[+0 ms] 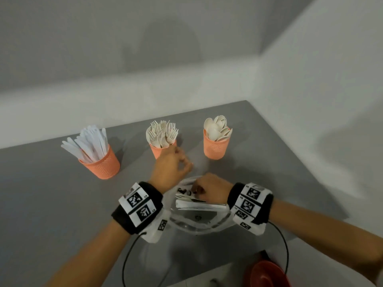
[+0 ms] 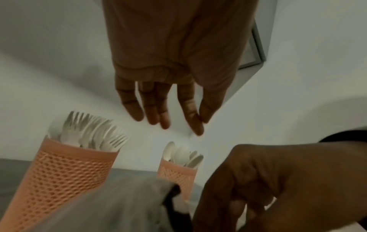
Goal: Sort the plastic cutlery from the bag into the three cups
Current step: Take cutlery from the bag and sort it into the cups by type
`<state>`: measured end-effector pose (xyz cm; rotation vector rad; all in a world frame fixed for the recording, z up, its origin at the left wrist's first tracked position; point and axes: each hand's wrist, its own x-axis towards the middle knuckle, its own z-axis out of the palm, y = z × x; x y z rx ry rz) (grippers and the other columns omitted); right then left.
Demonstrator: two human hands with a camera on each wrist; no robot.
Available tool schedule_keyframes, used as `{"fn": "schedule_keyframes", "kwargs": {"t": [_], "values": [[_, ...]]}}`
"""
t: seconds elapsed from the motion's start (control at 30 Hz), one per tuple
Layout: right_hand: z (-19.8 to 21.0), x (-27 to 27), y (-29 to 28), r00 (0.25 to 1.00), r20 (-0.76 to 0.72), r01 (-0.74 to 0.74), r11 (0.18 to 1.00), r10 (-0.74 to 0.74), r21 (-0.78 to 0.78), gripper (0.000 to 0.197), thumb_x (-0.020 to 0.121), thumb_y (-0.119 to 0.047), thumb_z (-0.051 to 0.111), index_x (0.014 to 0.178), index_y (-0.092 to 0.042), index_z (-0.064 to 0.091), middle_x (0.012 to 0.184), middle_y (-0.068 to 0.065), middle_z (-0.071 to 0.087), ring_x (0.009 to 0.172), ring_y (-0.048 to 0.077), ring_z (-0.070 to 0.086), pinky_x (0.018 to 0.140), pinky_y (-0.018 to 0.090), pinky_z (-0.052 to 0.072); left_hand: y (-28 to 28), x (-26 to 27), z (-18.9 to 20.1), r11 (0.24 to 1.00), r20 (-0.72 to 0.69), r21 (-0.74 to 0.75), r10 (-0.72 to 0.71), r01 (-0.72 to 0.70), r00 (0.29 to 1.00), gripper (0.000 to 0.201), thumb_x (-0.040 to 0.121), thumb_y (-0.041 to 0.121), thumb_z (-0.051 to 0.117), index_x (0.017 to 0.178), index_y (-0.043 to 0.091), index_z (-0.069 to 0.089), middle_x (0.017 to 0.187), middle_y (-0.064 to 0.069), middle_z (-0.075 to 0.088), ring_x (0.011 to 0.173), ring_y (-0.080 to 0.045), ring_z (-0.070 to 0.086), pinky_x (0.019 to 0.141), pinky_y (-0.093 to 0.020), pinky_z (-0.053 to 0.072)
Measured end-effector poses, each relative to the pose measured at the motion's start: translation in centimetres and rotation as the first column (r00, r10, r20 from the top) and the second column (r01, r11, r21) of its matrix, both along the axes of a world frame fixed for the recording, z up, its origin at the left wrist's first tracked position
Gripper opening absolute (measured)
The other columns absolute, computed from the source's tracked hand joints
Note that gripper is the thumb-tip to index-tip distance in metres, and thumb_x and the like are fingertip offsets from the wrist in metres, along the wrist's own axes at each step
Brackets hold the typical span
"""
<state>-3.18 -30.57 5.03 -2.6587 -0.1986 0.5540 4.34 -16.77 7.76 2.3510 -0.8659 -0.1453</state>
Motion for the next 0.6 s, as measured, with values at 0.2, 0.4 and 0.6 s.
{"fn": "schedule_keyframes", "kwargs": {"t": [0.2, 0.4, 0.6], "values": [[-1.8, -1.3, 1.8, 0.964, 0.264, 0.047, 0.998, -0.038, -0.029, 0.004, 0.084, -0.019, 0.047, 0.081, -0.023, 0.046, 0.081, -0.004, 0.059, 0.068, 0.017, 0.054, 0.064, 0.032, 0.049, 2.4, -3.0, -3.1, 0.994, 0.033, 0.063, 0.084, -0.086, 0.996, 0.015, 0.081, 0.023, 0.067, 0.078, 0.009, 0.072, 0.133, -0.011, 0.047, 0.126, -0.029, 0.039, 0.1, -0.038, 0.031], [-1.7, -3.2, 3.6, 0.988, 0.155, 0.037, 0.988, -0.014, -0.151, 0.024, 0.09, -0.016, 0.044, 0.086, -0.003, 0.063, 0.093, 0.013, 0.066, 0.08, 0.027, 0.058, 0.069, 0.032, 0.041, 4.4, -3.9, -4.6, 0.987, -0.049, 0.083, 0.144, -0.139, 0.988, 0.017, 0.082, 0.022, 0.065, 0.079, 0.007, 0.072, 0.138, -0.01, 0.043, 0.132, -0.025, 0.034, 0.105, -0.035, 0.031], [-3.1, -3.1, 4.0, 0.995, 0.015, 0.102, 0.977, -0.101, -0.186, 0.023, 0.091, -0.018, 0.049, 0.106, -0.002, 0.057, 0.11, 0.018, 0.064, 0.096, 0.029, 0.061, 0.074, 0.031, 0.045, 5.5, -4.3, -5.5, 0.986, -0.039, 0.123, 0.121, -0.115, 0.992, 0.016, 0.084, 0.023, 0.062, 0.084, 0.01, 0.072, 0.141, -0.012, 0.038, 0.132, -0.026, 0.033, 0.108, -0.037, 0.031]]}}
